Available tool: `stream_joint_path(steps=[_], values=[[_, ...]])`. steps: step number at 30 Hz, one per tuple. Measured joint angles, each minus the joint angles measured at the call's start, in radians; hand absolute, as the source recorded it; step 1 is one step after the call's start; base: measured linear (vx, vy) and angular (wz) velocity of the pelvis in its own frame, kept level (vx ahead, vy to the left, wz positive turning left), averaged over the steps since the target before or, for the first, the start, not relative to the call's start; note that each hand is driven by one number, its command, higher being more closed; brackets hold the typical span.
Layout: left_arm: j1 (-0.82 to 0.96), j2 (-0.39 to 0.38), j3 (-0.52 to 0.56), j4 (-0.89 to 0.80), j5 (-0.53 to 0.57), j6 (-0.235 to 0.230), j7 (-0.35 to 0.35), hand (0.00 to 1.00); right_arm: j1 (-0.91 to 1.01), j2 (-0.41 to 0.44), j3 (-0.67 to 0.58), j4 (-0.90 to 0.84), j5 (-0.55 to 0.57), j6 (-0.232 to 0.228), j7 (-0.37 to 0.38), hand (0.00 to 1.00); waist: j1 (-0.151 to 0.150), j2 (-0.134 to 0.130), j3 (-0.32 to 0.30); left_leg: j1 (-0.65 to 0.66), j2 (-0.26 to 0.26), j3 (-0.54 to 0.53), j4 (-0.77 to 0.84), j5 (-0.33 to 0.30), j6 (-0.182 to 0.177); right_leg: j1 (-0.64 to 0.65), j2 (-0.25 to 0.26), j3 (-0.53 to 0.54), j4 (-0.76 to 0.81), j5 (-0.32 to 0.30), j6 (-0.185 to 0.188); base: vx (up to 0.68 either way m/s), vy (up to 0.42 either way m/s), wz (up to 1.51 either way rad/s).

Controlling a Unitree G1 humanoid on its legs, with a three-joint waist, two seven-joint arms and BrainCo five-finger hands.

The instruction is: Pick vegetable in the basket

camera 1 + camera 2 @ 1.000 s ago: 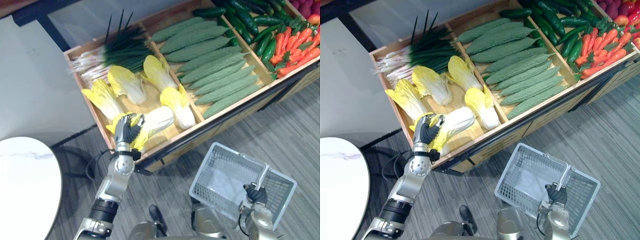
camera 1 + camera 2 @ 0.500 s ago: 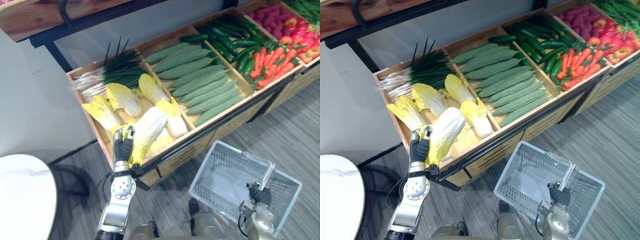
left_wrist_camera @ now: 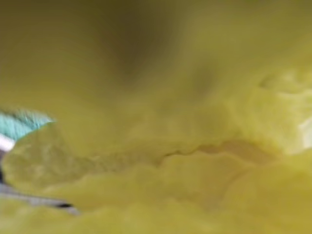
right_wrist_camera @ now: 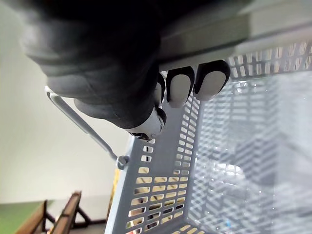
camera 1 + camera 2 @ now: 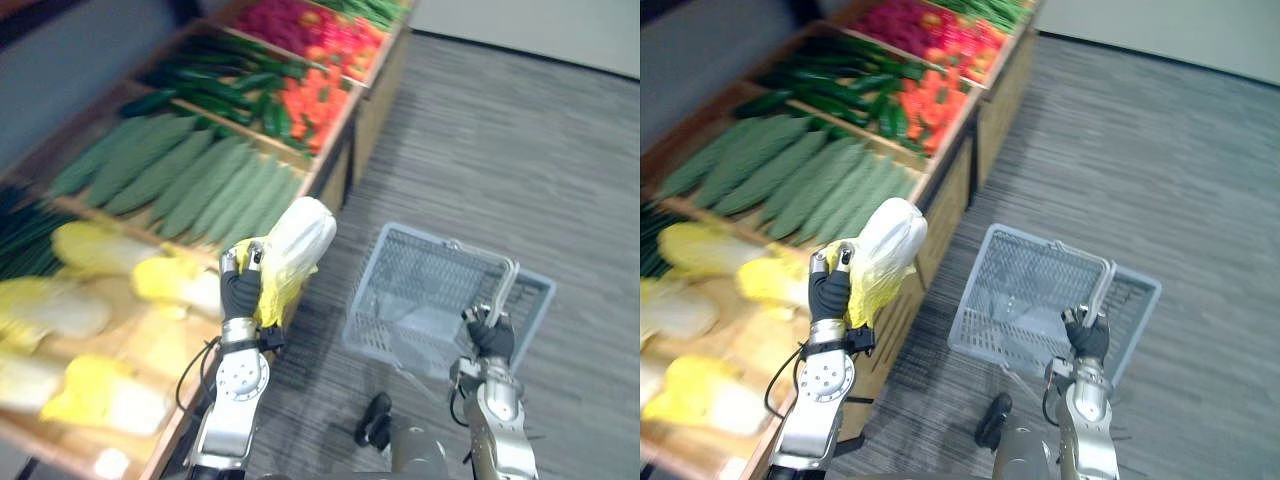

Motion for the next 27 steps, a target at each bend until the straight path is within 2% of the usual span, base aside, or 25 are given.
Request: stream_joint_path(steps=[1, 2, 3, 4, 5, 6, 7, 8, 9, 10, 11, 12, 14, 17, 21, 24, 27], values=[[-0.006, 0.007, -0.011, 0.019, -0.003, 0.000, -0.001, 1.00, -0.004, -0.013, 0.009, 0.000, 0.000, 0.000, 0.000, 1.00, -0.001, 0.002, 0.000, -0.027, 0.010, -0.061, 0.070, -0.005, -0.001, 0.021, 0.014, 0.023, -0.018, -0.001, -0.003, 0.29, -0.066, -1.30], [-0.016, 0.006, -0.032, 0.040, -0.010, 0.000, -0.001, 1.00, -0.014, -0.024, 0.025, 0.000, 0.003, -0.001, 0.000, 1.00, -0.001, 0.005, -0.002, -0.080, -0.004, -0.149, 0.138, -0.031, -0.026, 0.048, 0.028, 0.059, -0.041, -0.001, -0.003, 0.19, 0.031, -1.08], [-0.018, 0.007, -0.054, 0.044, -0.018, 0.000, -0.006, 1.00, -0.029, -0.036, 0.027, 0.000, 0.008, -0.003, -0.002, 1.00, -0.001, 0.003, -0.001, -0.152, -0.046, -0.260, 0.164, -0.060, -0.033, 0.074, 0.033, 0.107, -0.062, -0.001, -0.003, 0.32, 0.102, -1.27], [-0.014, 0.006, -0.070, 0.045, -0.022, 0.000, -0.012, 1.00, -0.040, -0.039, 0.027, 0.000, 0.018, -0.005, -0.003, 1.00, 0.006, 0.002, -0.001, -0.206, -0.100, -0.341, 0.138, -0.087, -0.033, 0.105, 0.031, 0.158, -0.081, 0.000, -0.003, 0.28, 0.111, -1.16], [-0.012, 0.006, -0.071, 0.045, -0.025, -0.001, -0.016, 1.00, -0.045, -0.039, 0.029, 0.000, 0.022, -0.005, -0.003, 1.00, 0.012, 0.002, -0.001, -0.223, -0.126, -0.373, 0.107, -0.097, -0.039, 0.119, 0.028, 0.188, -0.088, 0.001, 0.002, 0.33, 0.155, -1.33], [-0.011, 0.007, -0.069, 0.045, -0.026, -0.001, -0.017, 1.00, -0.052, -0.041, 0.041, 0.000, 0.038, -0.005, -0.003, 1.00, 0.030, 0.002, -0.001, -0.251, -0.169, -0.434, 0.034, -0.101, -0.039, 0.139, 0.023, 0.250, -0.100, 0.006, 0.016, 0.25, 0.168, -1.42], [-0.011, 0.007, -0.063, 0.045, -0.026, -0.001, -0.016, 1.00, -0.056, -0.045, 0.054, 0.001, 0.043, -0.005, -0.002, 1.00, 0.035, 0.003, 0.000, -0.283, -0.214, -0.508, -0.057, -0.097, -0.047, 0.158, 0.012, 0.299, -0.112, 0.018, 0.040, 0.24, 0.189, -1.35], [-0.011, 0.007, -0.063, 0.046, -0.026, -0.001, -0.016, 1.00, -0.056, -0.045, 0.060, 0.001, 0.048, -0.005, -0.002, 1.00, 0.035, 0.004, 0.000, -0.293, -0.235, -0.540, -0.110, -0.090, -0.057, 0.164, 0.006, 0.322, -0.117, 0.026, 0.058, 0.21, 0.217, -1.21], [-0.011, 0.003, -0.062, 0.046, -0.026, -0.001, -0.016, 1.00, -0.056, -0.046, 0.068, 0.002, 0.061, -0.005, -0.001, 1.00, 0.035, 0.009, -0.002, -0.297, -0.261, -0.599, -0.241, -0.052, -0.106, 0.171, 0.000, 0.361, -0.123, 0.032, 0.074, 0.20, 0.247, -1.10], [-0.013, -0.007, -0.063, 0.047, -0.026, -0.001, -0.017, 1.00, -0.053, -0.052, 0.075, 0.002, 0.077, -0.005, 0.001, 1.00, 0.031, 0.035, -0.010, -0.292, -0.257, -0.626, -0.390, 0.079, -0.137, 0.175, 0.015, 0.400, -0.130, 0.032, 0.111, 0.20, 0.271, -1.12], [-0.020, -0.014, -0.063, 0.056, -0.024, -0.002, -0.018, 1.00, -0.053, -0.053, 0.080, 0.014, 0.084, -0.004, 0.005, 1.00, 0.031, 0.032, -0.005, -0.282, -0.253, -0.608, -0.390, 0.096, -0.122, 0.181, 0.019, 0.426, -0.132, 0.029, 0.128, 0.20, 0.271, -0.91], [-0.026, -0.008, -0.067, 0.082, -0.023, 0.000, -0.019, 1.00, -0.041, -0.045, 0.093, 0.024, 0.098, -0.001, 0.019, 1.00, 0.024, 0.009, -0.007, -0.241, -0.276, -0.575, -0.436, 0.097, -0.119, 0.192, -0.008, 0.451, -0.152, 0.045, 0.147, 0.18, 0.251, -0.59], [-0.025, 0.000, -0.069, 0.111, -0.012, 0.005, -0.019, 1.00, -0.026, -0.041, 0.127, 0.024, 0.121, -0.001, 0.033, 1.00, 0.021, -0.016, -0.016, -0.189, -0.321, -0.518, -0.515, 0.112, -0.095, 0.198, -0.049, 0.490, -0.185, 0.056, 0.165, 0.16, 0.228, -0.56], [-0.027, 0.001, -0.074, 0.135, 0.042, 0.019, -0.021, 1.00, -0.017, -0.043, 0.183, 0.024, 0.170, 0.003, 0.083, 1.00, 0.001, -0.018, -0.017, -0.151, -0.357, -0.479, -0.571, 0.120, -0.083, 0.202, -0.079, 0.522, -0.210, 0.069, 0.184, 0.10, 0.147, -0.30], [-0.054, 0.011, -0.118, 0.201, 0.094, 0.048, -0.043, 1.00, -0.004, -0.043, 0.230, 0.024, 0.251, 0.004, 0.136, 1.00, -0.001, -0.020, -0.019, -0.116, -0.357, -0.471, -0.609, 0.120, -0.083, 0.214, -0.074, 0.528, -0.213, 0.075, 0.183, 0.06, 0.034, -0.09], [-0.056, 0.016, -0.161, 0.233, 0.136, 0.052, -0.069, 1.00, 0.010, -0.040, 0.263, 0.022, 0.281, 0.004, 0.167, 1.00, -0.003, -0.021, -0.025, -0.099, -0.357, -0.471, -0.626, 0.120, -0.083, 0.224, -0.074, 0.534, -0.220, 0.075, 0.183, 0.02, 0.004, -0.01], [-0.057, 0.018, -0.187, 0.286, 0.175, 0.054, -0.096, 1.00, 0.029, -0.030, 0.302, 0.022, 0.295, 0.005, 0.184, 1.00, -0.003, -0.038, -0.038, -0.097, -0.367, -0.473, -0.650, 0.126, -0.077, 0.226, -0.078, 0.534, -0.239, 0.075, 0.183, 0.00, 0.000, 0.00]])
